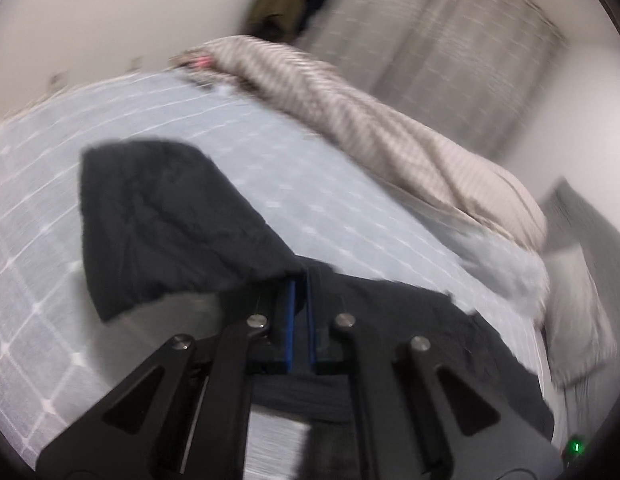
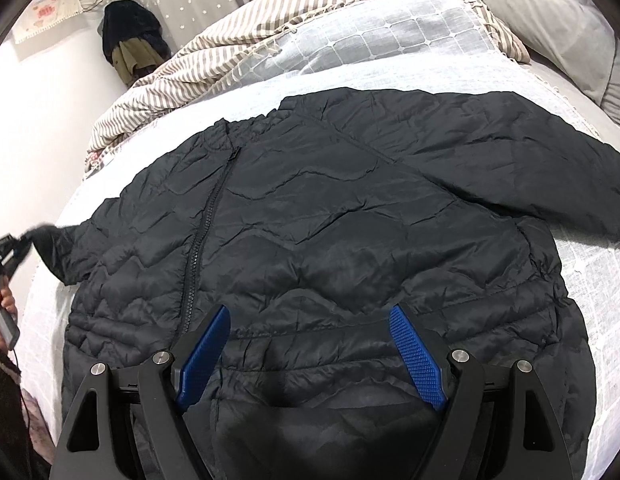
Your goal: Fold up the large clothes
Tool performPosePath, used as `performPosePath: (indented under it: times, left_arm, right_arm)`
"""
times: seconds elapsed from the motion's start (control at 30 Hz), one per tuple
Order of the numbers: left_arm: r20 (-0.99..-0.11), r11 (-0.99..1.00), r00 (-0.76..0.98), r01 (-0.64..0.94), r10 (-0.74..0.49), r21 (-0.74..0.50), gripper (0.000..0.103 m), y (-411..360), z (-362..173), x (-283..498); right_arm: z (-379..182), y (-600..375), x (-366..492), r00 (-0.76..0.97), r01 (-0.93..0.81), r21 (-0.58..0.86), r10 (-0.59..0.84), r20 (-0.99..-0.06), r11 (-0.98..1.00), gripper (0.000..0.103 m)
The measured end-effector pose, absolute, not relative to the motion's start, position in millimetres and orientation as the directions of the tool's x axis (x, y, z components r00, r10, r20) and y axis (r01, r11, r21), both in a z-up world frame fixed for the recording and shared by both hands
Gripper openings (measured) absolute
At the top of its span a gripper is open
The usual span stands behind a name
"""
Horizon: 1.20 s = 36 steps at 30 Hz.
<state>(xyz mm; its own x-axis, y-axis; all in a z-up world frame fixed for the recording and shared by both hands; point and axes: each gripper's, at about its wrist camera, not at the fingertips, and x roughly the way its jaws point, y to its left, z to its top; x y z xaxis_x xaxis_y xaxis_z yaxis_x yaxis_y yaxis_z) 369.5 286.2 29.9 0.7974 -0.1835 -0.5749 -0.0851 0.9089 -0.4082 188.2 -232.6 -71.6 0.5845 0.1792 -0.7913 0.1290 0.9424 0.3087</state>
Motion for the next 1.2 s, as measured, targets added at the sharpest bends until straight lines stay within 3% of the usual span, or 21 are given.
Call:
performPosePath:
  times: [0.37, 0.7, 0.8, 0.87, 0.93, 1.07, 1.2]
  left_arm:
    - [-0.593, 0.928, 0.713, 0.290, -0.373, -0.235, 0.006, 110, 51, 347]
    - [-0.797, 0.871, 0.450, 0.456, -0.402, -0.182, 0.009, 6, -55, 345]
    - [-0.836, 0.872, 0.397, 0.457, -0.378, -0.177, 0.020, 4, -81, 342]
    - [-0.822, 0.860, 0.391, 0.465, -0.414, -0.212, 0.035, 7, -78, 339]
    - [-0.794, 0.836, 0.382, 0.481, -0.472, -0.266, 0.077, 16, -64, 333]
    - [-0.742, 0.820, 0.452, 0.527, -0.495, -0.225, 0.081, 24, -35, 316]
    - [-0.714, 0.863, 0.556, 0.486, -0.426, -0.136, 0.082, 22, -17, 329]
  right_arm:
    - [-68, -235, 184, 0.595, 0.127, 0.301, 0.171, -0.786, 0.945, 0.083]
    - [-73, -241, 185, 0.584, 0.139, 0.315, 0.179, -0.792, 0.939, 0.083]
    - [-73, -242, 184, 0.585, 0.143, 0.319, 0.180, -0.791, 0.937, 0.083]
    - [-73, -244, 183, 0.584, 0.147, 0.323, 0.181, -0.791, 0.935, 0.083]
    - [-73, -248, 183, 0.585, 0.155, 0.327, 0.180, -0.791, 0.932, 0.083]
    - [-71, -254, 182, 0.590, 0.168, 0.336, 0.179, -0.788, 0.927, 0.083]
    - [-69, -262, 179, 0.601, 0.187, 0.351, 0.176, -0.779, 0.918, 0.083]
